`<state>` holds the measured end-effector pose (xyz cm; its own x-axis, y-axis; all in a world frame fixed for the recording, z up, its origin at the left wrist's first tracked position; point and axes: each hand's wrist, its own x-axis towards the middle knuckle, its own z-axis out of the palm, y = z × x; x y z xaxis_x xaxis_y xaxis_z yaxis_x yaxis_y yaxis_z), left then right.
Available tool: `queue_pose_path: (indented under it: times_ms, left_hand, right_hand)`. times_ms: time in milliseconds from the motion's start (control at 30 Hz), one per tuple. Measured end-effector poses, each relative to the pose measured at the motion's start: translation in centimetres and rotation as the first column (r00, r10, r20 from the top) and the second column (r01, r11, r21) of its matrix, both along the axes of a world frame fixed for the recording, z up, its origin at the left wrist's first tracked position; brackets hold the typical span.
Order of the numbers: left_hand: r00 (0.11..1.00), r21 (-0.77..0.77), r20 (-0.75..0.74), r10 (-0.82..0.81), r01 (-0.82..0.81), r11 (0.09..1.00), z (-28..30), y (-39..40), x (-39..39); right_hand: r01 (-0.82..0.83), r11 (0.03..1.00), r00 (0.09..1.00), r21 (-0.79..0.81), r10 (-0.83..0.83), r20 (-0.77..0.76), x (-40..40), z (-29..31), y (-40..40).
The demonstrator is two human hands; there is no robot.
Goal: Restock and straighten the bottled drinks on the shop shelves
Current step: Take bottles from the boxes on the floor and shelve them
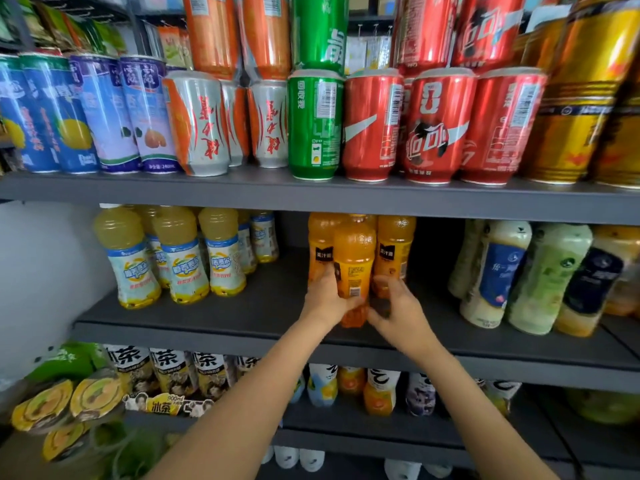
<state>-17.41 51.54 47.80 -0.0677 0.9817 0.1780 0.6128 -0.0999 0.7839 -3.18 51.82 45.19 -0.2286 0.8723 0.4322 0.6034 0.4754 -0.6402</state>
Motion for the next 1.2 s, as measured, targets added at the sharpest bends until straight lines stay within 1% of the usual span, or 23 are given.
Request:
queue_pose_path:
  times_ms: [67,133,167,200,233,267,300,333,433,533,600,667,700,733,767,833,900,933,967,1033,1100,1133,1200]
  left_hand:
    - [0.999,-0.024,-0.023,-0.023,0.022,0.999,0.2,0.7,0.1]
    - [0.993,-0.044,-0.117,-0.027,0.022,0.999,0.3,1.0,-0.4]
    - [0.979,-0.02,-0.204,-0.008,0.004,1.0,0.3,0.9,-0.6]
    - [0.949,0.027,-0.315,0.029,-0.021,0.999,0.2,0.6,-0.9]
    - [0.899,0.091,-0.431,0.075,-0.039,0.995,-0.1,0.1,-1.0]
    - [0.845,0.157,-0.521,0.118,-0.042,0.987,-0.4,-0.4,-1.3]
    - [0.809,0.212,-0.569,0.147,-0.028,0.977,-0.9,-0.8,-1.6]
    - [0.796,0.249,-0.584,0.159,-0.011,0.968,-1.4,-1.3,-2.1]
    - [0.836,0.241,-0.526,0.157,-0.03,0.97,-3.1,-3.0,-4.9]
    - [0.843,0.233,-0.495,0.211,-0.106,0.967,-4.9,-5.6,-9.1]
    - [0.849,0.261,-0.461,0.257,-0.147,0.954,-6.0,-8.1,-11.7]
    - [0.85,0.28,-0.429,0.306,-0.196,0.94,-7.3,-11.0,-13.6]
    - [0.847,0.295,-0.417,0.331,-0.218,0.93,-8.0,-12.6,-14.5]
    - [0.845,0.315,-0.397,0.358,-0.241,0.918,-8.8,-14.1,-15.5]
    - [0.846,0.325,-0.37,0.384,-0.269,0.907,-9.8,-15.8,-16.4]
    - [0.848,0.271,-0.342,0.404,-0.322,0.907,-12.5,-19.5,-18.3]
    - [0.856,0.147,-0.341,0.388,-0.359,0.922,-16.3,-23.6,-20.3]
    - [0.855,0.097,-0.348,0.385,-0.375,0.922,-18.4,-25.8,-21.3]
    - [0.851,0.063,-0.356,0.386,-0.39,0.919,-20.8,-28.0,-22.2]
    - [0.839,-0.049,-0.358,0.41,-0.455,0.889,-25.8,-33.0,-23.5]
    - [0.822,-0.196,-0.356,0.445,-0.531,0.824,-30.5,-38.3,-24.0]
    - [0.822,-0.28,-0.336,0.46,-0.554,0.784,-32.8,-41.0,-24.1]
    - [0.795,-0.415,-0.331,0.508,-0.607,0.678,-36.4,-45.2,-24.5]
  right_hand:
    - [-0.045,0.992,0.999,-0.12,0.046,-0.002,-0.4,-0.5,0.2]
    - [0.017,0.974,0.998,-0.227,-0.029,-0.051,-0.9,-0.9,0.6]
    - [0.052,0.97,0.995,-0.238,-0.07,-0.068,-1.2,-1.1,0.9]
    - [0.088,0.97,0.991,-0.227,-0.108,-0.078,-1.7,-1.5,1.2]
    - [0.127,0.968,0.986,-0.215,-0.147,-0.079,-2.2,-1.7,1.5]
    - [0.162,0.965,0.981,-0.205,-0.181,-0.077,-2.8,-1.9,1.8]
    - [0.193,0.961,0.975,-0.2,-0.211,-0.074,-3.4,-2.1,2.2]
    - [0.22,0.953,0.969,-0.208,-0.239,-0.069,-3.8,-2.3,2.6]
    - [0.298,0.922,0.943,-0.247,-0.325,-0.078,-4.5,-2.3,3.5]
    - [0.276,0.925,0.943,-0.259,-0.313,-0.11,-4.7,-2.1,4.0]
    - [0.288,0.926,0.936,-0.243,-0.326,-0.133,-5.4,-2.0,3.2]
    - [0.404,0.9,0.896,-0.164,-0.426,-0.128,-6.4,-1.5,1.0]
    - [0.457,0.884,0.874,-0.096,-0.467,-0.135,-7.2,-1.1,-0.7]
    - [0.469,0.883,0.871,-0.015,-0.465,-0.156,-8.2,-0.9,-2.5]
    - [0.434,0.899,0.892,0.063,-0.419,-0.171,-9.5,-0.9,-4.3]
    - [0.268,0.952,0.96,0.148,-0.251,-0.124,-12.6,-1.6,-8.3]
    - [0.048,0.988,0.999,0.15,-0.049,0.001,-16.0,-3.4,-12.4]
    - [-0.058,0.992,0.996,0.111,0.051,0.067,-17.8,-4.7,-14.2]
    - [-0.146,0.988,0.982,0.04,0.14,0.128,-19.6,-6.6,-16.0]
    - [-0.236,0.958,0.932,-0.165,0.271,0.241,-22.5,-12.3,-19.3]
    - [-0.225,0.896,0.849,-0.383,0.373,0.374,-24.4,-19.7,-22.5]
    - [-0.209,0.852,0.787,-0.48,0.438,0.435,-24.7,-23.2,-24.3]
    - [-0.171,0.747,0.671,-0.642,0.566,0.479,-24.6,-30.0,-27.4]
